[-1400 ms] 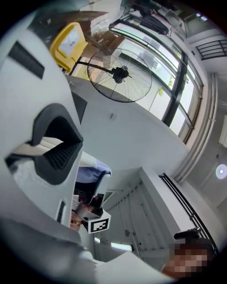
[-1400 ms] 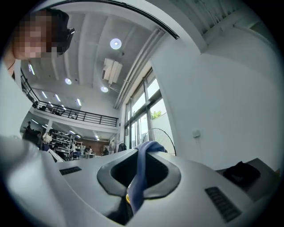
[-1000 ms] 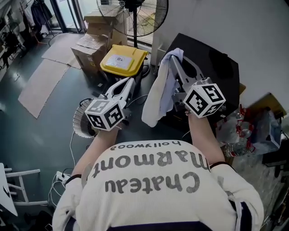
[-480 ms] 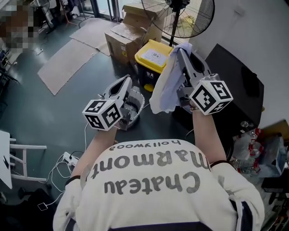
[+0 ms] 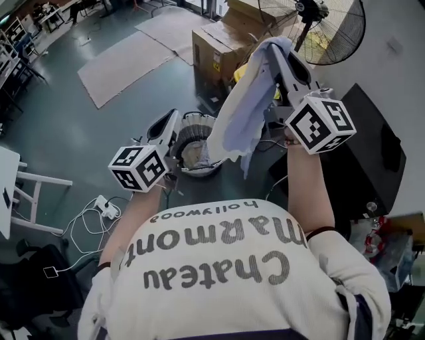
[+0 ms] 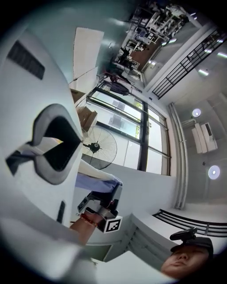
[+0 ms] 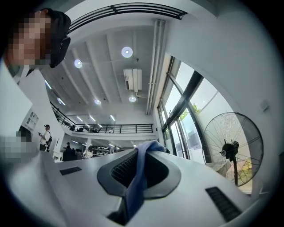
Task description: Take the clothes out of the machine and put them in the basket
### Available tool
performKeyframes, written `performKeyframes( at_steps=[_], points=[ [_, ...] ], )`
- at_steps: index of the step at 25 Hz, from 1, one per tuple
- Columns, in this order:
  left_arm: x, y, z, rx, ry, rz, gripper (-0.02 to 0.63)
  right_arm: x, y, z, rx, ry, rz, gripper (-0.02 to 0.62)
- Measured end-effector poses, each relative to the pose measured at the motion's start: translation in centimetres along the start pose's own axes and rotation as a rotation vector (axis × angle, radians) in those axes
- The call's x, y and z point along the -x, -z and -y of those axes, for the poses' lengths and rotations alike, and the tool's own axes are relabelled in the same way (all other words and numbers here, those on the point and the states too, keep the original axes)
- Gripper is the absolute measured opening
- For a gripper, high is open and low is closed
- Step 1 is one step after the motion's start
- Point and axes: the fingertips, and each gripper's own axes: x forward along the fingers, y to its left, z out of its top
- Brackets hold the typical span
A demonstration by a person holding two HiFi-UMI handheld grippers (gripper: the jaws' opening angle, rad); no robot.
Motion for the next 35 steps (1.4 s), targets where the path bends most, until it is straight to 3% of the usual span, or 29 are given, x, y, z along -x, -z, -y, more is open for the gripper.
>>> performKeyframes(
  at_steps=[9, 12, 18, 27, 35],
  points=[
    [1.4, 0.1, -5.7, 0.030, -0.173, 0.039, 0.008, -7.0, -0.6, -2.8, -0.026, -0.182, 0.045, 0.043],
    [0.6, -0.3, -8.0, 0.028, -0.229, 0.065, 0.008, -10.2, 0.5, -2.7, -0.018, -0.242, 0.056, 0.043],
    [-1.5, -0.8, -12.5, 0.063, -0.387, 0.135, 0.008, -17.4, 3.7, -1.8, -0.107, -0.418, 0.056, 0.043],
    [-3.7, -0.5, -16.6, 0.087, -0.550, 0.194, 0.008, -24.8, 10.4, -0.4, -0.126, -0.540, -0.043, 0.043],
    [-3.1, 0.9, -18.7, 0.100, -0.668, 0.165, 0.008, -25.7, 21.8, 0.6, -0.127, -0.628, -0.261, 0.043]
  ],
)
